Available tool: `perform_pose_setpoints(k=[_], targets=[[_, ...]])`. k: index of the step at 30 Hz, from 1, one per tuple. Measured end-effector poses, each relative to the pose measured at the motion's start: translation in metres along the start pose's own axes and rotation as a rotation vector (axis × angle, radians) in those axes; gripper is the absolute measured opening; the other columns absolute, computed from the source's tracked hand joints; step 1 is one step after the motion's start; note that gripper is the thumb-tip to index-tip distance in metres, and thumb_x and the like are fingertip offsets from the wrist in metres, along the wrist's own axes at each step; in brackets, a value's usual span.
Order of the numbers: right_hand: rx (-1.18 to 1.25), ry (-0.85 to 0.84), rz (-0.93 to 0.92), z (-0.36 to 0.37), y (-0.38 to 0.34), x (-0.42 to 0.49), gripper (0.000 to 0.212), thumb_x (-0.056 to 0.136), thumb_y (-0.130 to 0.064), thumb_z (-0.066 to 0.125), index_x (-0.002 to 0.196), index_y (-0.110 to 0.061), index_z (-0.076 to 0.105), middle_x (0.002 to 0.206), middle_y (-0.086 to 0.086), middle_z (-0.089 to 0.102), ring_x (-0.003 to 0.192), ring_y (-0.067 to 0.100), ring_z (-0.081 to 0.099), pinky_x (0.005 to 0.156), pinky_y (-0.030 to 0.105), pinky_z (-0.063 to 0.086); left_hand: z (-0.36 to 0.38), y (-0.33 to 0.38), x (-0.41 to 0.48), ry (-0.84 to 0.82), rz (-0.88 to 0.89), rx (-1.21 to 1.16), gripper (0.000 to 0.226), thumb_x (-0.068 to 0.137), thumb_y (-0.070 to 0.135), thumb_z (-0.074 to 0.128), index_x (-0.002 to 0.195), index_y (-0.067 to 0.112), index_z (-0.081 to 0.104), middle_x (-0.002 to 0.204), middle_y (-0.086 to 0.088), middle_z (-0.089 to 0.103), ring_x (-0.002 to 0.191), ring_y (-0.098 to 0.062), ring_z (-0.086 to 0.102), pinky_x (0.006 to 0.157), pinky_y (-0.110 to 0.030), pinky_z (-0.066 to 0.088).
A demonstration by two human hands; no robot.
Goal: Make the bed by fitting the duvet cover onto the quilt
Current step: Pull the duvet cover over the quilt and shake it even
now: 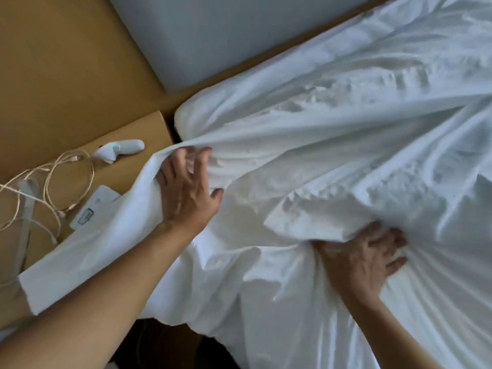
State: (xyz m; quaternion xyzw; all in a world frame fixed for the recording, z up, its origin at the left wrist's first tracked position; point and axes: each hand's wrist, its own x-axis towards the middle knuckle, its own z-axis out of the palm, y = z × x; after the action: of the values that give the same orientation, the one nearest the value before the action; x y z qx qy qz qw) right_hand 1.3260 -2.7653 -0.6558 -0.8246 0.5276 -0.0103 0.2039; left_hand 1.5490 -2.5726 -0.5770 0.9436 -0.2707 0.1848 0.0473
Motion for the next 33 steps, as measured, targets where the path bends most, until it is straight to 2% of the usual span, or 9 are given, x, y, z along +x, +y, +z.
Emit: perform_pose_setpoints(k=[5,9,11,15,17,22,27,30,33], targets=[[0.227,0.314,-0.856,-0.024,-0.147,0.035,0.095,0.069,-0.053,0.083,0.148,-0.026,0.039,0.159,0.018,0.030,0.143,0.039,0.031,0.111,0.062,0.029,-0.009,-0.020,0.022,-0.094,0.061,-0.080,0.089,0.063,0.034,0.086,0.140,0.018,0.046,0.134,-0.017,0.042,0.114,-0.038,0.047,0.098,-0.047,0.038],[-0.167,-0.045,-1.146,-0.017,-0.258,0.057,0.120,0.061,-0.053,0.088,0.158,-0.037,0.017,0.165,0.004,0.022,0.153,0.034,0.012,0.116,0.068,0.010,-0.026,-0.056,0.030,-0.117,0.111,-0.444,0.040,0.076,0.018,0.069,0.113,0.018,0.055,0.113,-0.001,0.049,0.096,-0.019,0.054,0.081,-0.028,0.050],[-0.378,-0.252,-1.224,-0.002,-0.290,0.059,0.114,0.065,-0.059,0.083,0.157,-0.037,0.019,0.154,0.000,0.041,0.148,0.029,0.028,0.116,0.064,0.009,-0.027,-0.082,0.044,-0.188,0.038,-0.480,0.045,0.077,0.021,0.071,0.118,0.017,0.055,0.116,-0.002,0.047,0.099,-0.019,0.053,0.084,-0.028,0.051],[-0.417,-0.327,-1.101,0.021,-0.308,0.065,0.037,0.083,-0.052,0.068,0.113,-0.031,0.061,0.108,-0.003,0.069,0.103,0.026,0.064,0.100,0.040,0.035,-0.007,-0.116,0.062,-0.942,-0.081,0.023,0.106,0.057,0.080,0.072,0.139,0.021,0.039,0.134,-0.006,0.048,0.121,-0.031,0.044,0.099,-0.045,0.037],[-0.345,-0.278,-1.037,0.021,-0.309,0.071,0.019,0.086,-0.037,0.063,0.101,-0.026,0.063,0.096,-0.001,0.067,0.093,0.029,0.066,0.090,0.038,0.038,0.000,-0.124,0.059,-1.127,-0.157,-0.047,0.090,0.057,0.073,0.077,0.123,0.022,0.043,0.125,-0.002,0.058,0.113,-0.027,0.055,0.087,-0.038,0.042],[-0.167,0.007,-0.996,-0.006,-0.321,0.083,0.020,0.073,-0.020,0.069,0.091,-0.012,0.062,0.081,0.009,0.059,0.081,0.035,0.060,0.074,0.041,0.037,-0.009,-0.133,0.080,-0.900,-0.285,-0.530,0.022,0.080,0.029,0.064,0.096,0.031,0.049,0.091,0.004,0.061,0.091,-0.027,0.064,0.065,-0.031,0.042],[-0.116,0.370,-0.873,-0.051,-0.344,0.129,0.016,0.073,-0.018,0.063,0.088,-0.013,0.060,0.084,0.010,0.058,0.085,0.035,0.055,0.078,0.042,0.034,0.014,-0.133,0.173,-0.486,-0.111,-0.547,0.022,0.079,0.021,0.058,0.087,0.030,0.039,0.091,-0.007,0.064,0.086,-0.039,0.059,0.062,-0.034,0.037],[-0.188,0.288,-0.792,-0.054,-0.362,0.156,0.035,0.078,-0.042,0.066,0.104,-0.018,0.062,0.108,0.008,0.061,0.110,0.034,0.052,0.096,0.045,0.031,0.044,-0.129,0.209,-0.395,-0.146,-0.430,0.020,0.079,0.010,0.055,0.092,0.021,0.044,0.101,-0.009,0.058,0.091,-0.037,0.056,0.063,-0.038,0.037],[-0.331,0.015,-0.648,-0.050,-0.359,0.168,0.091,0.062,-0.076,0.072,0.135,-0.027,0.051,0.148,0.008,0.040,0.141,0.034,0.029,0.117,0.059,0.009,0.070,-0.117,0.237,-0.630,-0.262,-0.415,0.036,0.083,0.021,0.061,0.118,0.016,0.054,0.125,-0.011,0.054,0.115,-0.033,0.055,0.090,-0.040,0.047]])
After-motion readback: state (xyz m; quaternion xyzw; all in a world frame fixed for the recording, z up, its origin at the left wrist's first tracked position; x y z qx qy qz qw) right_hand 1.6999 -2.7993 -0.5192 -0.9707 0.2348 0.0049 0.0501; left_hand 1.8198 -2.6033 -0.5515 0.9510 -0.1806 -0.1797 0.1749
